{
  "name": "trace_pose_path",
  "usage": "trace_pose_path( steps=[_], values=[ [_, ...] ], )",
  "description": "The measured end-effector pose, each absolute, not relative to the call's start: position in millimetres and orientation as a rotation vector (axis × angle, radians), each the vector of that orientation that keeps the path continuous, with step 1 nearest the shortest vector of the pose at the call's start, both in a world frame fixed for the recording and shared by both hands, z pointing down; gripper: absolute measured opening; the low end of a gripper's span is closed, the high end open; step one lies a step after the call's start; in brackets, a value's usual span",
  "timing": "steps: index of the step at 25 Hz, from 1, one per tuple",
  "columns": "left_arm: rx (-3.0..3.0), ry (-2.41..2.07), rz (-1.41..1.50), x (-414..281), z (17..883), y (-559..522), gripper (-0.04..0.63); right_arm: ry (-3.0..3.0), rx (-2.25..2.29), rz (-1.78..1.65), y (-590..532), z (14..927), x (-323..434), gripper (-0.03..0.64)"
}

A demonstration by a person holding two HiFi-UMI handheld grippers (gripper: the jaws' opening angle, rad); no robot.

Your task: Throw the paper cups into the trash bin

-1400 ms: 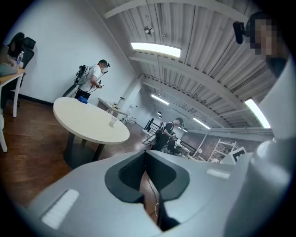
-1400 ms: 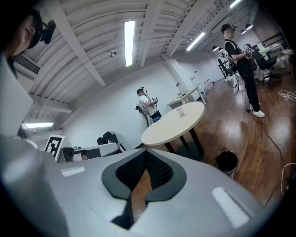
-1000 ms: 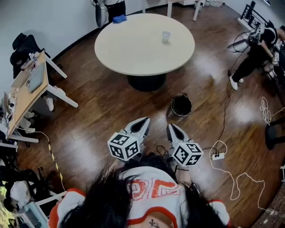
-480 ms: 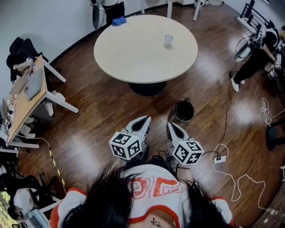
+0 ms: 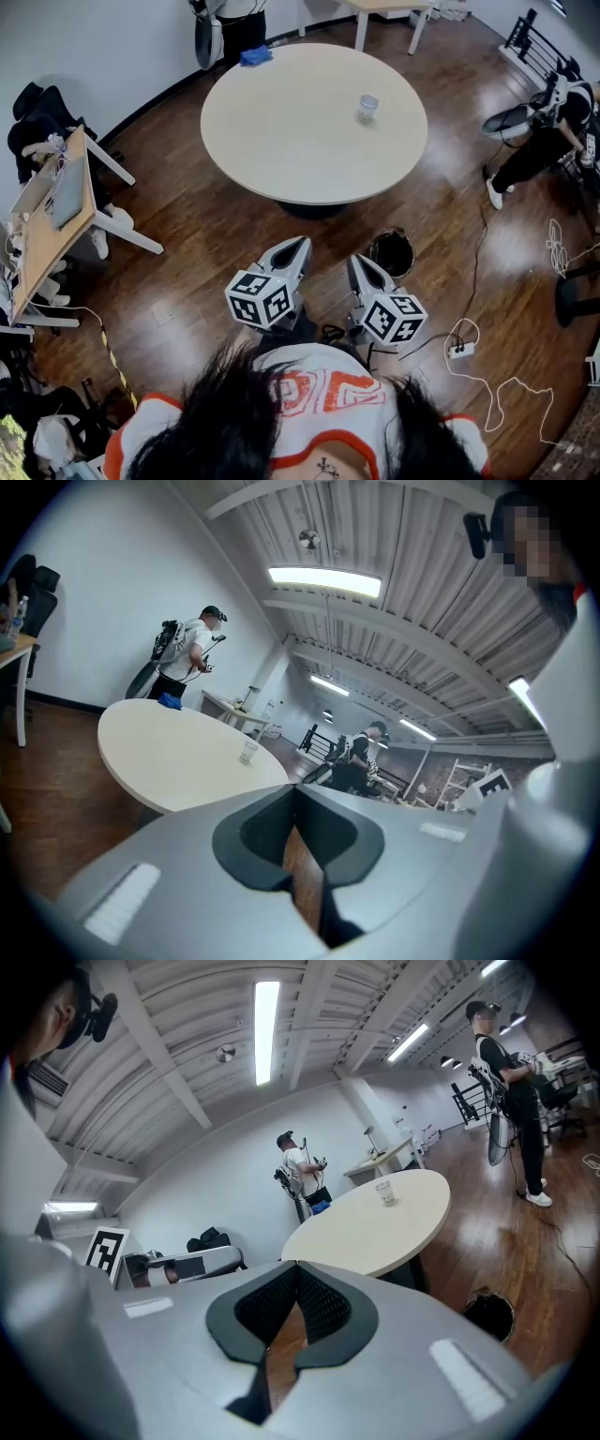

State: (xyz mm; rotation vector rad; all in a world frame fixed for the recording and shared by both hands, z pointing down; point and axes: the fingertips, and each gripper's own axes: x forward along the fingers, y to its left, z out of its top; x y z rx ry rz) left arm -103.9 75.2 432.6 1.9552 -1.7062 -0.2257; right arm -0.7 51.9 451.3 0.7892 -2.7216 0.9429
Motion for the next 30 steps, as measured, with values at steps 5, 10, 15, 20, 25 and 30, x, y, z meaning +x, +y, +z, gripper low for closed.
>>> trace_pose_path(
  steps=[5,10,15,20,25,30],
  values=[
    [1.936,-1.692,-0.260,-134,435,59,0.000,-2.713,0.829,0.933,38,451,-19,0.003],
    [1.955,-1.657,-0.275,-141,435,48,0.000,-2.704,0.881,0.914,27,449,-25,0.003],
    [1.943,-1.619,-0.283,-139,442,40,0.000,-2.679,0.908,0.911,20,450,-23,0.005],
    [1.926,-1.611,-0.271,-137,448,31,0.000,-2.658,0.914,0.921,7,456,-20,0.006],
    [1.905,-1.639,-0.256,-140,451,12,0.000,-2.663,0.857,0.935,-17,462,-28,0.006],
    [1.903,-1.665,-0.277,-140,445,-21,0.000,-2.669,0.785,0.922,-48,461,-35,0.006]
  ],
)
